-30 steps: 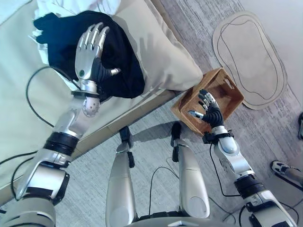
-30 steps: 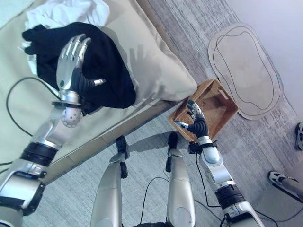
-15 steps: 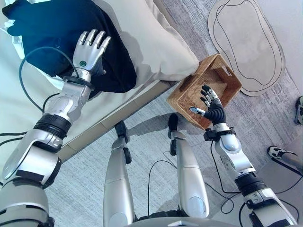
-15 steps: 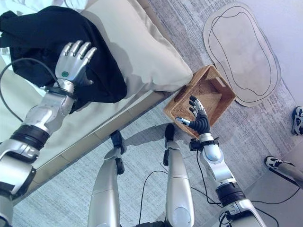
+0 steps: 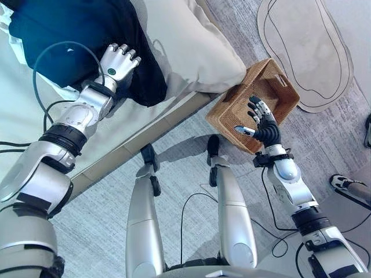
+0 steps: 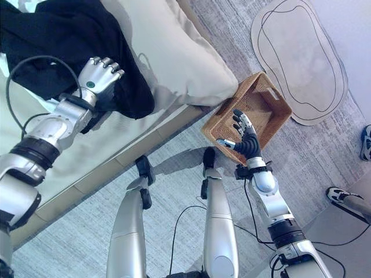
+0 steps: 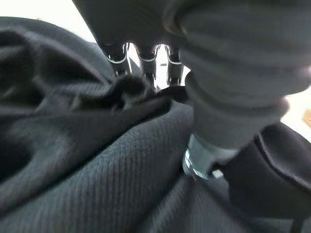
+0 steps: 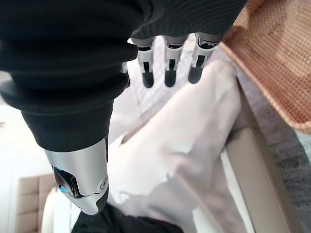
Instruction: Pick up clothes into the bucket
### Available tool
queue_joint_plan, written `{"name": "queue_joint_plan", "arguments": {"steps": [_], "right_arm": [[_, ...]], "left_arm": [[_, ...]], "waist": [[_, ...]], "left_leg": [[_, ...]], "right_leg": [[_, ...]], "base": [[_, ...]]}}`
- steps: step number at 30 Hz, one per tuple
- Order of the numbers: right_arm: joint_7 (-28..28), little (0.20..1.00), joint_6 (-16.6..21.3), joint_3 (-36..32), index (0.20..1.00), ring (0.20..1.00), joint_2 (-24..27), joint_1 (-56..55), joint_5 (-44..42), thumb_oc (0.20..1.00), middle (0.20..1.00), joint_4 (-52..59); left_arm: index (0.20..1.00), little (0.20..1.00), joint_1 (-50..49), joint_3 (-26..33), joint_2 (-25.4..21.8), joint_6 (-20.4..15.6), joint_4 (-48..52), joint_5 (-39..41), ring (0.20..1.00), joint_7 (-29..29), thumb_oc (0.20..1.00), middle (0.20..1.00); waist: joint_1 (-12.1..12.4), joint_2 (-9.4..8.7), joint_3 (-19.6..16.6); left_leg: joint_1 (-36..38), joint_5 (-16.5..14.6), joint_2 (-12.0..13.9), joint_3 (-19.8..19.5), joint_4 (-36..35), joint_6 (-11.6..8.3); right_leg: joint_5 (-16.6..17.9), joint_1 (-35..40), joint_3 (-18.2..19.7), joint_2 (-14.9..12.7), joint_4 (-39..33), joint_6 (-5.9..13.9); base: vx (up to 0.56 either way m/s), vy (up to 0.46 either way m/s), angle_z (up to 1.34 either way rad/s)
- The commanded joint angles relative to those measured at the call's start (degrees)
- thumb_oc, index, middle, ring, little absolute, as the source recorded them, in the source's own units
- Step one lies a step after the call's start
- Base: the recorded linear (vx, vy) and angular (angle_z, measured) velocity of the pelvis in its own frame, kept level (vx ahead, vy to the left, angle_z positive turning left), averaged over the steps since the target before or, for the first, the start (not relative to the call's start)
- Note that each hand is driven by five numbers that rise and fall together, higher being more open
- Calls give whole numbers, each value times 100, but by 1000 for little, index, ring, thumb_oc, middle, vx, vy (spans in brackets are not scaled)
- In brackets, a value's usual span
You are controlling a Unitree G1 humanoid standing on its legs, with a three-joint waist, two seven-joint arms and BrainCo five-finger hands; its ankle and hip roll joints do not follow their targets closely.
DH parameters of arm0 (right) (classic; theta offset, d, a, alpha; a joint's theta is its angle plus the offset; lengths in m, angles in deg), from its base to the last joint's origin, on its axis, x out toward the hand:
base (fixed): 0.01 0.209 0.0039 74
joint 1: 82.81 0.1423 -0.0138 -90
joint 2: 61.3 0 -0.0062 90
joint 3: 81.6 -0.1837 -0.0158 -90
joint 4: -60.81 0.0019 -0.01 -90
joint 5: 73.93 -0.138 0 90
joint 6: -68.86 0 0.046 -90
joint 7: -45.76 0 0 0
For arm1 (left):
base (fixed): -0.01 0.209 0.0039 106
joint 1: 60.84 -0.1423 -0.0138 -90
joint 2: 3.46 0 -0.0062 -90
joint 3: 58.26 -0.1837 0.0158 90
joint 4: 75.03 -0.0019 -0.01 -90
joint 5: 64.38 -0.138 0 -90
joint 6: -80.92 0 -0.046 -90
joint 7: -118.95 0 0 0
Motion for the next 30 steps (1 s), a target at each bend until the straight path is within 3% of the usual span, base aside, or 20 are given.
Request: {"name": "queue_joint_plan", "arguments": {"steps": [1,6,11,19,22,25,30], "right_arm": [[20,1000,313,-121,1000,1000,168,-392,-51,1000,1000,403],[-7,1000,278,9,1000,1000,143,-398,76,1000,1000,357],[-31,1000,206,86,1000,1000,126,-380,267,1000,1000,279],[49,1000,-154,757,1000,1000,228,7,1610,1000,1000,-173],[-30,1000,-264,1057,1000,1000,109,393,2122,1000,1000,-494],[-46,1000,-393,1379,1000,1000,-180,786,2534,1000,1000,-724],[43,1000,-433,1753,1000,1000,-241,1125,3203,1000,1000,-779]], "left_arm": [[200,200,-664,-15,-37,-118,-132,-148,200,-124,200,200],[200,200,-989,121,99,-158,18,-150,200,-68,200,200],[200,200,-1471,610,243,-207,422,50,200,64,200,200],[200,200,-2062,1402,305,-504,1425,693,200,154,200,200],[200,200,-2383,1844,254,-695,2271,1098,200,16,200,200],[200,200,-2845,2284,519,-1048,3020,1834,200,-70,200,200],[200,200,-3272,2694,842,-1420,3839,2949,200,-486,200,200]], "waist": [[-50,61,-607],[56,99,-730],[204,115,-837],[511,137,-1115],[657,166,-1235],[822,200,-1416],[940,234,-1574]], "left_leg": [[-138,-316,69,-300,293,-54],[500,-205,61,-287,-145,-102],[1337,-62,25,-329,-675,-169],[2562,167,47,-430,-1504,-278],[2893,293,46,-458,-1769,-303],[3250,331,76,-465,-1980,-328],[3593,363,76,-476,-2182,-350]], "right_leg": [[372,383,106,-206,-663,386],[448,1001,9,-253,-1006,418],[542,1907,-144,-292,-1474,434],[630,3220,-470,-256,-2156,468],[685,3584,-607,-242,-2365,466],[673,3939,-749,-205,-2532,442],[660,4295,-867,-159,-2691,417]], "base": [[7,3,-5],[16,-9,-2],[54,-42,3],[73,-66,10],[56,-53,15],[68,-50,17],[55,-32,13]]}}
